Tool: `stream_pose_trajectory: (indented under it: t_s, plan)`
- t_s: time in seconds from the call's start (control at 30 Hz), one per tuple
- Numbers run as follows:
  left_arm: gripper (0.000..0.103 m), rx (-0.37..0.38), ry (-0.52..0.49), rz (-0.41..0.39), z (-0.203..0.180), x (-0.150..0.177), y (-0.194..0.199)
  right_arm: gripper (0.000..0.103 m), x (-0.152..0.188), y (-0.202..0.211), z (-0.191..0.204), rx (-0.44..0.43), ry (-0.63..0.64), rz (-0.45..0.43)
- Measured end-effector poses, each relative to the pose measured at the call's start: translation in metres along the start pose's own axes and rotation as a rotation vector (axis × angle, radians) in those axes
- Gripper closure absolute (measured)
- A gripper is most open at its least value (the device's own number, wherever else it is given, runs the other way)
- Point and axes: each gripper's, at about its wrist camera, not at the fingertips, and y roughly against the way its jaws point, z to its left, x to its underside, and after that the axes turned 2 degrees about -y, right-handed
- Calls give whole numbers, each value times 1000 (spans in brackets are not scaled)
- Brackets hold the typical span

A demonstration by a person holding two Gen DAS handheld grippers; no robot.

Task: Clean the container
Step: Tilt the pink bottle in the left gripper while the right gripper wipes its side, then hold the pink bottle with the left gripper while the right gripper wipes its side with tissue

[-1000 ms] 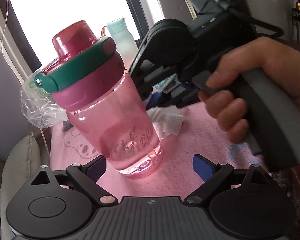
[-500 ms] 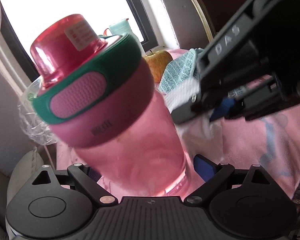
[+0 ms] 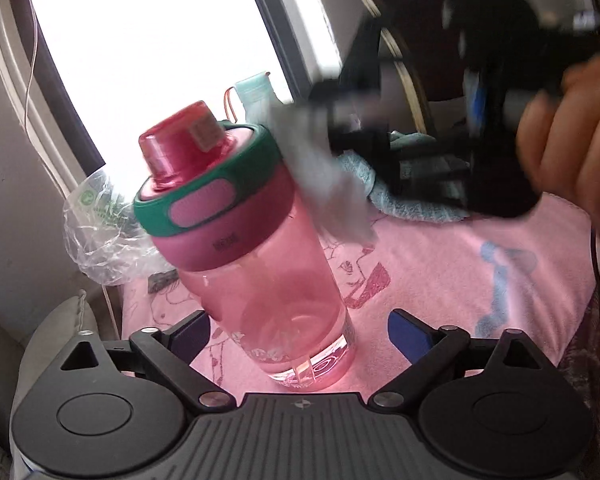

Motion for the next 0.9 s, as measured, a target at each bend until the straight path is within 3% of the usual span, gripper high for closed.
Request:
stream_pose_trajectory:
  t_s: [0.23,0.33,0.4,0.57,0.67,0.9]
  plan:
    - [7,-1,-18,3,3,-2,-9,86,-3,-1,-34,363,49,-62]
    - [7,-3,-33,3,7,-2,-14,85,-2,8,-35,361,28,-55]
    - [7,3,-32,1,9,-2,-13,85,4,15,-23,315,43,-52]
    - [8,9,-28,0,4,0,-6,85,6,14,15,0,33,-21]
    - [8,6,-28,-2,-4,-2,0,85,3,0,17,88,102,-46]
    - [8,8,-40,-3,-16,-1,14,85,2,-5,-32,384,132,-77]
